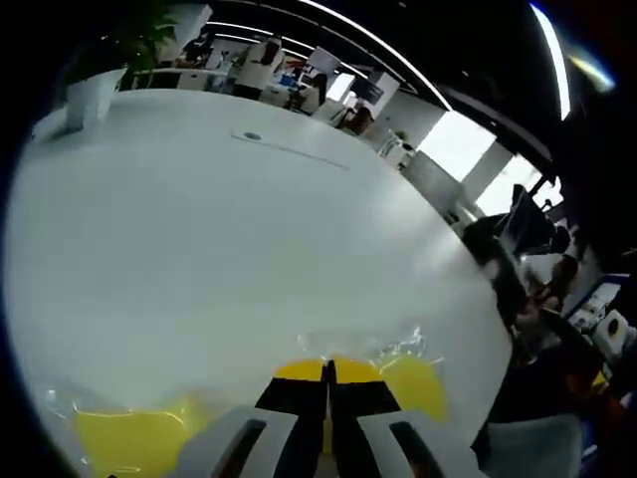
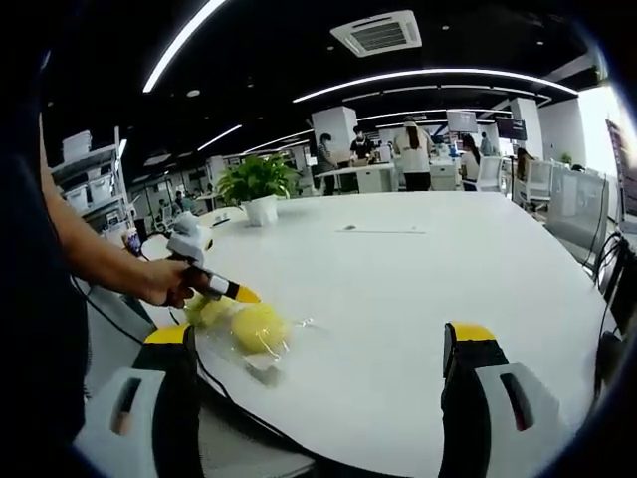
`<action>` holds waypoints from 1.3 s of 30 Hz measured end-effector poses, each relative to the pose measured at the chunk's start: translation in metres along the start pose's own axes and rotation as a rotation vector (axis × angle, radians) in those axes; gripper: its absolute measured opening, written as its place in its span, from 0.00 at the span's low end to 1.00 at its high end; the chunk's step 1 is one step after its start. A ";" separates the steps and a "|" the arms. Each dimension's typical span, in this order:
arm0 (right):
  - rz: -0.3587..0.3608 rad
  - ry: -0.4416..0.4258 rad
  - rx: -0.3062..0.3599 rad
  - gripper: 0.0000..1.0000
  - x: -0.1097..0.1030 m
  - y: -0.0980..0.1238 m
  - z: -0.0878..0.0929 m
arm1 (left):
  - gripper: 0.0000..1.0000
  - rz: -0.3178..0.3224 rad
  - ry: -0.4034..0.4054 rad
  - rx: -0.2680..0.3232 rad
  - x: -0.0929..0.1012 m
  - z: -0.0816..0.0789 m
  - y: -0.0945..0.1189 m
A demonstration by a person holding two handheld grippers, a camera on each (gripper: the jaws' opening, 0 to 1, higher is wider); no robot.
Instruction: Compare the silicone blocks by pressing each to a similar depth, holding the contact briefly, and releasing to observe deformation and rebound differences across the visible hardness samples.
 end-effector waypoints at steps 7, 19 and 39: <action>0.005 -0.006 0.002 0.97 0.004 0.000 0.000 | 0.41 -0.012 -0.102 0.118 -0.006 -0.026 0.012; 0.010 0.046 -0.017 0.97 0.019 -0.012 -0.015 | 1.00 0.056 -0.381 0.436 -0.039 -0.091 0.098; -0.026 0.066 -0.045 0.97 0.028 -0.041 -0.013 | 1.00 -0.028 -0.264 0.410 -0.154 -0.037 0.179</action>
Point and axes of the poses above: the point that each gripper's makers call its tool centre point, and the gripper's own axes: y roughly backward along the fingers, x roughly to its right, z roughly out of its underside, the point moved 3 cm from there along y, roughly backward along the fingers, and after that the axes turned 13 degrees about -z, right-handed, at the moved point
